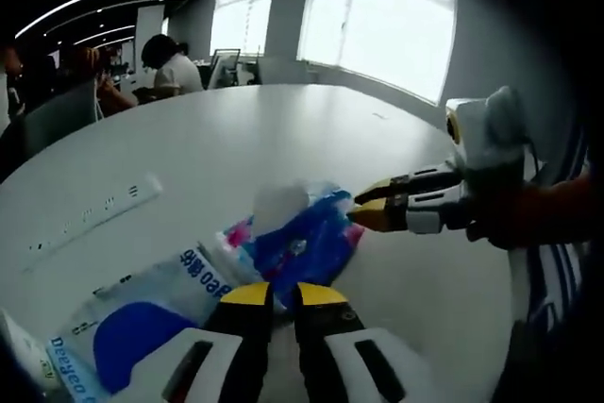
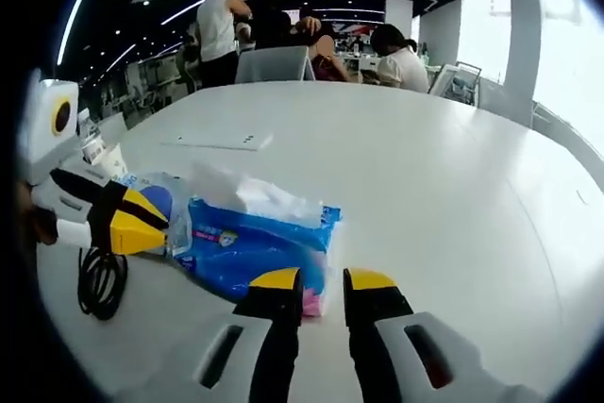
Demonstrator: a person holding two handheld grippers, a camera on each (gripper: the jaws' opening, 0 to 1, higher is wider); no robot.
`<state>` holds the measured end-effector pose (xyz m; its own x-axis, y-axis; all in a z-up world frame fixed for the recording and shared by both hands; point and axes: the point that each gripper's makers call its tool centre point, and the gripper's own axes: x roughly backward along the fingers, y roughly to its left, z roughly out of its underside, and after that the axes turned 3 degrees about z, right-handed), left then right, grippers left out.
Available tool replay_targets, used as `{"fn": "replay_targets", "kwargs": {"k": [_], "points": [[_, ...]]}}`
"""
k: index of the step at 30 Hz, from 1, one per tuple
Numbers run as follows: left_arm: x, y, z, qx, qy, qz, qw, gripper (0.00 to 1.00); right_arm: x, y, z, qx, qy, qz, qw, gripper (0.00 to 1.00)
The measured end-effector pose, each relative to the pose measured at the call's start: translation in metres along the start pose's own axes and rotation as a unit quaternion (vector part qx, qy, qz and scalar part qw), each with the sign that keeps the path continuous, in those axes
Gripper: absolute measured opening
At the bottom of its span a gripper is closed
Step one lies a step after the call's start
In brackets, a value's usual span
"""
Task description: Arrange the tabletop items into an orderly group along one side of the table until the central work area is clear of visible clutter.
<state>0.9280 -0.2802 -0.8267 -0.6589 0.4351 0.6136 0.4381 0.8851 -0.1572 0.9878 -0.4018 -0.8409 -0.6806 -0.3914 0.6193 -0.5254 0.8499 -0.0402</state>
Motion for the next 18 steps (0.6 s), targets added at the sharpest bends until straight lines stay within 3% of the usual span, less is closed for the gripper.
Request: {"fn": "replay_targets", "kwargs": {"k": [12,18], "points": [[0.036,-0.009,0.006,-0.001,-0.015,0.006,0.9999,0.17,0.038,0.017,0.005,-0.017,-0.002,0.002,0.9999,0.31],[0.059,-0.008,0.013,0.003,-0.017,0.003,0.9998,0.23,0.051,0.036,0.020,-0.021,0.008,-0.008,0.9997,0.39]]}}
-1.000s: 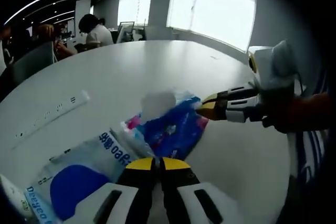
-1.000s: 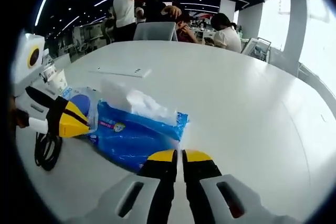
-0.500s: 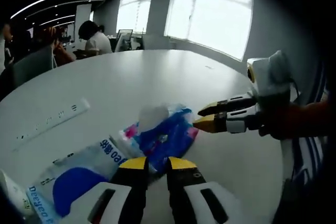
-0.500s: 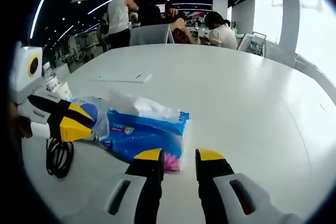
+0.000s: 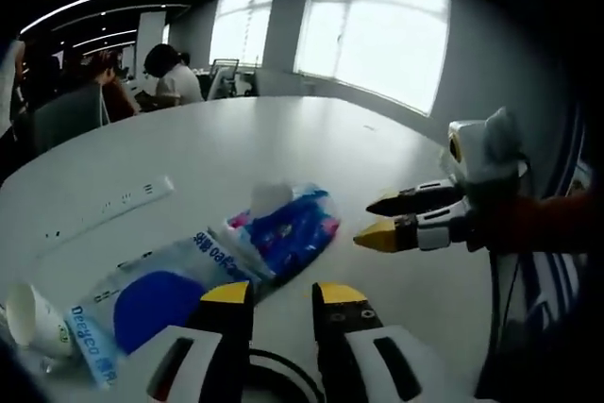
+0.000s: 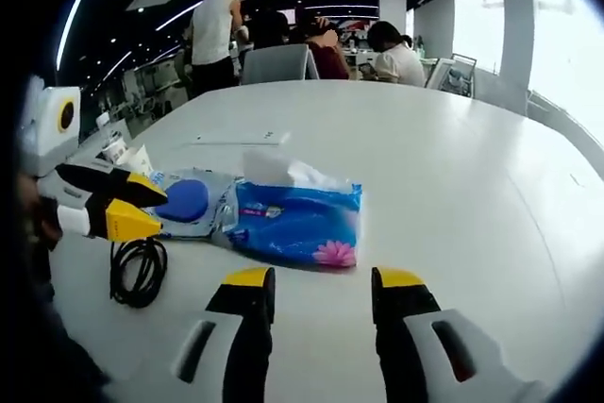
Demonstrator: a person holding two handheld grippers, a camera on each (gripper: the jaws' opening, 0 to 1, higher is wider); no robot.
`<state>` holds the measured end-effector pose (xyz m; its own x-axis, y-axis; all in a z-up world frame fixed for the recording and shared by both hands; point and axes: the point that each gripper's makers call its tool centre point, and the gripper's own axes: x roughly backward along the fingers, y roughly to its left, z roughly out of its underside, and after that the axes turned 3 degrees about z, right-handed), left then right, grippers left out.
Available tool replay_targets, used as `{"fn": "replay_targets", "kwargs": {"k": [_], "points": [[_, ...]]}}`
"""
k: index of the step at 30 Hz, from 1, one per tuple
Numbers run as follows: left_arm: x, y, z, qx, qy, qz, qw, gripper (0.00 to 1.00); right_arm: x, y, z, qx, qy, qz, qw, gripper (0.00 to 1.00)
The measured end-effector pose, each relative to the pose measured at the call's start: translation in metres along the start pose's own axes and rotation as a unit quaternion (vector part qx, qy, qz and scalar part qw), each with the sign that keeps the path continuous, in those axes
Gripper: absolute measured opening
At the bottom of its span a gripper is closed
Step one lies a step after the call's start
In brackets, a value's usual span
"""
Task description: Arrange the tabletop items into an orderly group along one side of the table until the central work area is clear of visible clutter.
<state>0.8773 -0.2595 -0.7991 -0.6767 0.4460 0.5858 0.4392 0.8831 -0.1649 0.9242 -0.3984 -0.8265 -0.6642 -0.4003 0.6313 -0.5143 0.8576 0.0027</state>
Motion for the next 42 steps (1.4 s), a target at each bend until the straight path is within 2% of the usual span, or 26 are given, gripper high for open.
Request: {"fn": "replay_targets", "kwargs": {"k": [5,12,16,19,25,31,36,39,42], "points": [[0.022,0.007,0.007,-0.005,0.000,-0.011,0.9999,0.30,0.010,0.022,0.007,-0.010,0.002,-0.014,0.9998,0.47],[0.052,0.034,0.021,0.004,-0.005,-0.032,0.9995,0.33,0.018,0.056,0.013,-0.030,0.003,-0.042,0.9987,0.56],[0.065,0.043,0.032,0.012,0.000,-0.040,0.9991,0.36,0.021,0.075,0.018,-0.040,0.008,-0.057,0.9976,0.59],[0.072,0.052,0.040,0.022,0.005,-0.040,0.9989,0.38,0.025,0.086,0.020,-0.047,0.008,-0.064,0.9968,0.60],[0.081,0.056,0.054,0.027,0.015,-0.042,0.9987,0.40,0.028,0.111,0.023,-0.061,0.015,-0.089,0.9940,0.64],[0.082,0.056,0.075,0.037,0.036,-0.037,0.9980,0.40,0.025,0.129,0.029,-0.065,0.027,-0.102,0.9922,0.61],[0.077,0.055,0.089,0.040,0.053,-0.029,0.9974,0.39,0.023,0.147,0.033,-0.083,0.038,-0.117,0.9890,0.51],[0.072,0.054,0.096,0.044,0.062,-0.020,0.9969,0.39,0.024,0.167,0.034,-0.127,0.043,-0.146,0.9801,0.50],[0.067,0.055,0.100,0.044,0.066,-0.017,0.9967,0.37,0.019,0.175,0.039,-0.111,0.051,-0.147,0.9815,0.46]]}}
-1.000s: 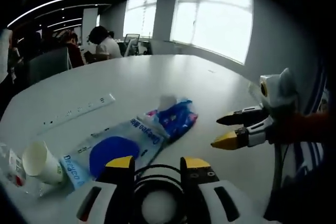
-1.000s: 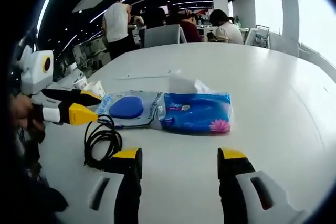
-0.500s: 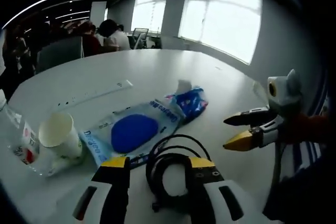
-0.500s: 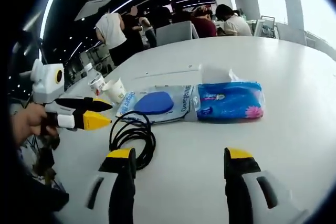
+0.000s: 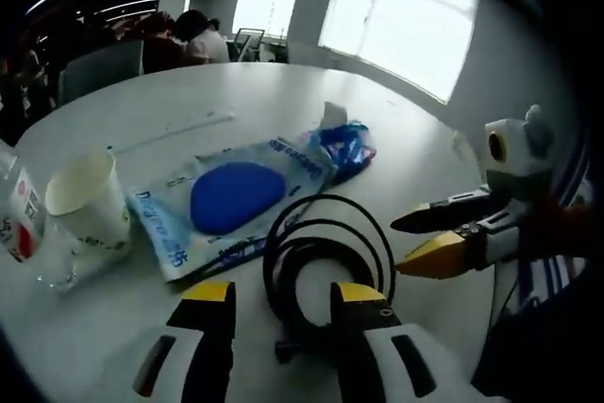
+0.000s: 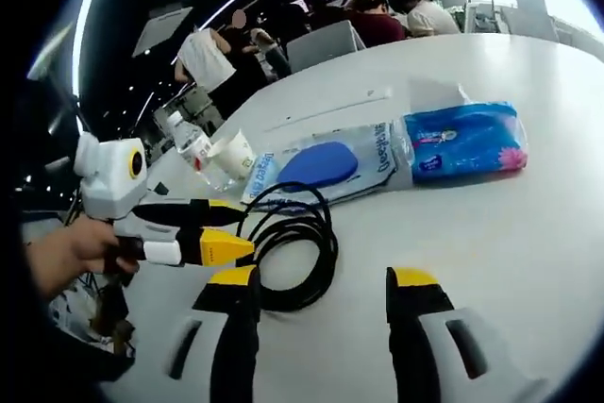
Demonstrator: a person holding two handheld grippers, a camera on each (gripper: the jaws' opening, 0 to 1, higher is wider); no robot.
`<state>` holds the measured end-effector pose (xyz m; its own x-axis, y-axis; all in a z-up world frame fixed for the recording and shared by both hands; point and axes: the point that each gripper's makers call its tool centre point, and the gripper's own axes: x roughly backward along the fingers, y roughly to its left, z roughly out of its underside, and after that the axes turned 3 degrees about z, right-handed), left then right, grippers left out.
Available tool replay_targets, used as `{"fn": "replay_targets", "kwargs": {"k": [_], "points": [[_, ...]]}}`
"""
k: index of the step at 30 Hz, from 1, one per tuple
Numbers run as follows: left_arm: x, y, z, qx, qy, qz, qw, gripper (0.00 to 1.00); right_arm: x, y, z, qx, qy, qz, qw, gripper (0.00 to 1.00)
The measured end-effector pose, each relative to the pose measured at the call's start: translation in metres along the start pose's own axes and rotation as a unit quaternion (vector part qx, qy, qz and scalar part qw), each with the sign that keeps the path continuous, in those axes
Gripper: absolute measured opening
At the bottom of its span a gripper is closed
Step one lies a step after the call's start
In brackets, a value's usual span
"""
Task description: Arrange the tabletop items into an orderly group along one side of the table until the central work area is clear of visible clutter.
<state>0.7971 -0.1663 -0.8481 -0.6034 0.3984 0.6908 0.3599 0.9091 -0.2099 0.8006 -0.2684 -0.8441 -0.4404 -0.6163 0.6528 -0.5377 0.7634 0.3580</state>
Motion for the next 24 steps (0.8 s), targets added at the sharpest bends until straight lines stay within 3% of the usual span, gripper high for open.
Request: {"fn": "replay_targets", "kwargs": {"k": [11,15,24], "points": [[-0.009,0.002,0.011,0.008,0.015,0.015,0.9997,0.26,-0.021,0.007,0.013,0.008,0.029,-0.003,0.9995,0.28],[-0.013,0.003,0.013,0.017,0.017,0.021,0.9995,0.16,-0.028,0.007,0.018,0.008,0.039,-0.003,0.9992,0.20],[-0.021,0.001,0.019,0.052,0.014,0.031,0.9981,0.13,-0.027,0.004,0.020,-0.011,0.048,0.006,0.9988,0.11]]}}
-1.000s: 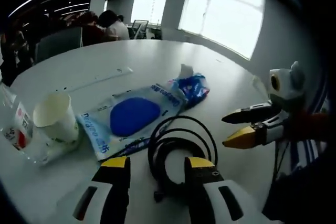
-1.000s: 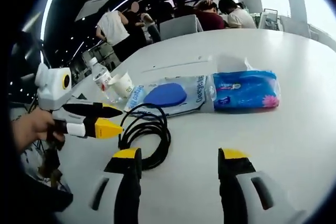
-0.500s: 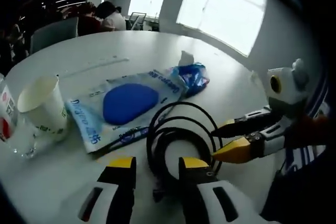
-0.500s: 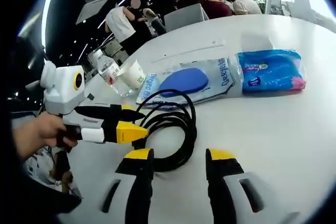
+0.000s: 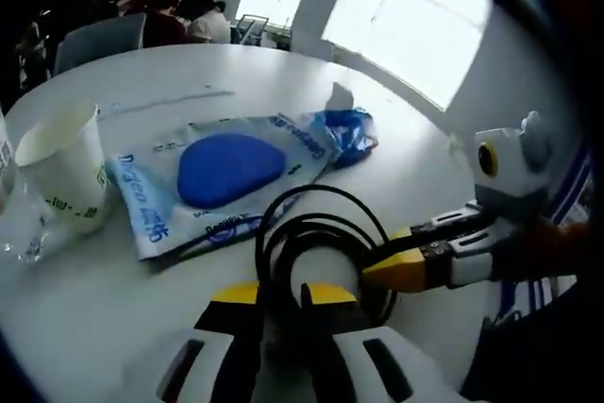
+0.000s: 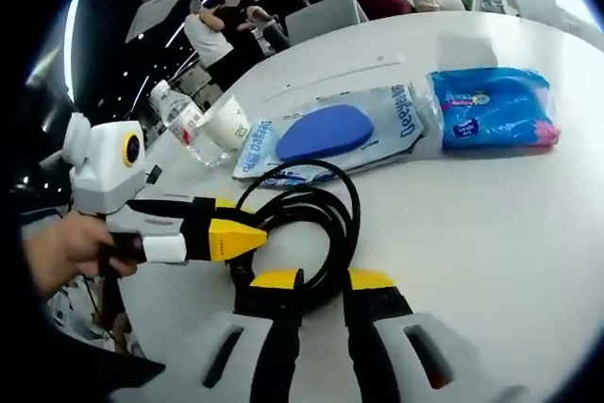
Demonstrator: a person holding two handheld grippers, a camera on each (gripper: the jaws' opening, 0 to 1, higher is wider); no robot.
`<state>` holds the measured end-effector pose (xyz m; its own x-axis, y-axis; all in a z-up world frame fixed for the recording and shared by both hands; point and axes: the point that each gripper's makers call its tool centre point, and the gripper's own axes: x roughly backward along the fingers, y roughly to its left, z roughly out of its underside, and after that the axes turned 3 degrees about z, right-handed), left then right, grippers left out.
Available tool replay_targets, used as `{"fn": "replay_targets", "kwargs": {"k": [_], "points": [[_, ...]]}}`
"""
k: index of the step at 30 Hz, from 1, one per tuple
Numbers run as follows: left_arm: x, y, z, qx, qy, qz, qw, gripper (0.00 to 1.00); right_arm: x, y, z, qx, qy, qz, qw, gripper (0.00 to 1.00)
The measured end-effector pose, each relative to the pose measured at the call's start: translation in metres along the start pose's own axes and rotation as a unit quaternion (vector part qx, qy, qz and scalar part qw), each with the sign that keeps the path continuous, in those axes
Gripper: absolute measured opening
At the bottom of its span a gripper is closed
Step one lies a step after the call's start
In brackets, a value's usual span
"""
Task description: Arrange the tabletop items into an orderly group along one side of the table until the central work area is clear of visible clutter.
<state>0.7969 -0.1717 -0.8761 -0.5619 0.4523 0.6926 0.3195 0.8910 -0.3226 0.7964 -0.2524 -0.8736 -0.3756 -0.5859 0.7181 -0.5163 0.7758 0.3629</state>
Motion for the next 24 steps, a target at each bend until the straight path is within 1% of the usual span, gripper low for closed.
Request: {"fn": "replay_targets", "kwargs": {"k": [2,4,6,7,10,11,13,15,19,24], "points": [[0.000,-0.001,-0.001,0.006,-0.005,0.001,1.0000,0.13,0.000,0.000,0.000,-0.005,0.000,0.002,1.0000,0.10],[0.000,0.000,-0.001,0.004,-0.006,0.002,1.0000,0.12,0.000,-0.001,0.000,-0.012,0.001,0.005,0.9999,0.09],[0.000,0.000,-0.001,0.005,-0.006,0.001,1.0000,0.11,0.000,-0.002,0.000,-0.021,0.001,0.004,0.9998,0.08],[0.001,0.000,-0.002,0.012,-0.008,0.002,0.9999,0.11,0.000,-0.003,0.001,-0.033,0.002,0.003,0.9994,0.07],[0.002,0.000,-0.003,0.014,-0.010,0.001,0.9998,0.09,0.002,-0.003,0.002,-0.045,0.002,0.000,0.9990,0.05],[0.004,-0.001,-0.005,0.018,-0.012,0.003,0.9998,0.08,0.002,-0.004,0.001,-0.046,0.002,0.000,0.9989,0.04],[0.006,-0.005,-0.006,0.012,-0.009,0.009,0.9999,0.07,0.005,-0.005,0.003,-0.049,0.003,0.001,0.9988,0.04],[0.008,-0.009,-0.004,0.014,-0.001,0.018,0.9997,0.07,0.009,-0.006,0.005,-0.060,0.005,0.001,0.9982,0.03],[0.015,-0.016,-0.003,0.009,0.001,0.027,0.9996,0.07,0.017,-0.003,0.003,-0.064,-0.002,-0.001,0.9979,0.01],[0.023,-0.023,-0.010,-0.003,-0.011,0.024,0.9996,0.07,0.021,-0.004,-0.002,-0.064,-0.014,-0.003,0.9978,0.00]]}}
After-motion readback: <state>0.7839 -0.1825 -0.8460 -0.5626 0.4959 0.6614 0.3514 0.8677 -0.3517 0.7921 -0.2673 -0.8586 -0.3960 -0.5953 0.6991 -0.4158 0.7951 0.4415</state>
